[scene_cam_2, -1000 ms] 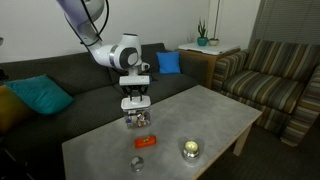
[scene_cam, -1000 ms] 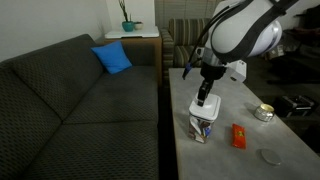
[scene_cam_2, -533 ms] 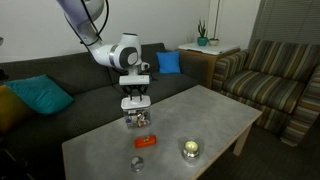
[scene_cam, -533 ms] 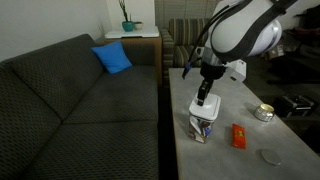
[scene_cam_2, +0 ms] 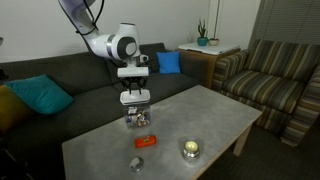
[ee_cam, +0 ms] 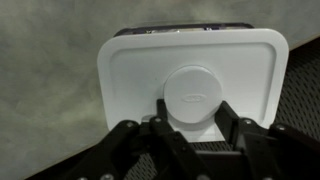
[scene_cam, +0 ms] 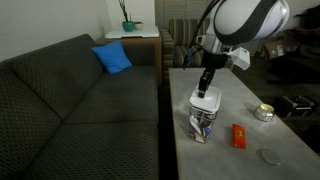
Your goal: Remove the lid from bowl and place it on the table
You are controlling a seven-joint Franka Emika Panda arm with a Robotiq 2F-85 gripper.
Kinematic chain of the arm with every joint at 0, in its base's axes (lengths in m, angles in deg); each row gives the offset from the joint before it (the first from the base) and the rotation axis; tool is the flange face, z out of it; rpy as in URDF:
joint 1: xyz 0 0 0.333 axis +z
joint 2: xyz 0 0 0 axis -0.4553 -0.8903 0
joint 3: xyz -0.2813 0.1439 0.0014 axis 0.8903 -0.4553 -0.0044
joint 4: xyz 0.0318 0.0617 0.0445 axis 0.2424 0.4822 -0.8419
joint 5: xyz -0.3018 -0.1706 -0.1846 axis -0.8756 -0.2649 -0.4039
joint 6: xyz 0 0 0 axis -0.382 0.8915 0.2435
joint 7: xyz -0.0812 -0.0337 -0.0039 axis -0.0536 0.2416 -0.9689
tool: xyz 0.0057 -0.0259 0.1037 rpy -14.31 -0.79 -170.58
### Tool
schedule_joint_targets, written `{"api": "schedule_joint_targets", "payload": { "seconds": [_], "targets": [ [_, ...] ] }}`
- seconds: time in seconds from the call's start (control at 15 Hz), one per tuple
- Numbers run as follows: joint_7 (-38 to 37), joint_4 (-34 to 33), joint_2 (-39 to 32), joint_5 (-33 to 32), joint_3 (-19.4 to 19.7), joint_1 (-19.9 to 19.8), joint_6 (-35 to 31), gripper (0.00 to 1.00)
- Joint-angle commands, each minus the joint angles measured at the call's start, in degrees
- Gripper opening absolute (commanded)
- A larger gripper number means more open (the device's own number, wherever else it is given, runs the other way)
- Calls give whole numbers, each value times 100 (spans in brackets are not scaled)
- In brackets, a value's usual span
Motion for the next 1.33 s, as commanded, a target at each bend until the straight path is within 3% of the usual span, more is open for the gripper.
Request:
{"api": "schedule_joint_targets", "payload": {
  "seconds": [0.0,0.4,1.0,1.27],
  "targets": [
    [-55,673,617,-119,-23,-77,135,27],
    [215,1667,1225,-14,-261,-399,266,27],
    [768,3139,1786,511,-1026,-1328,404,27],
    [856,3442,1751,726,-1037,-1429,334,27]
  ]
}}
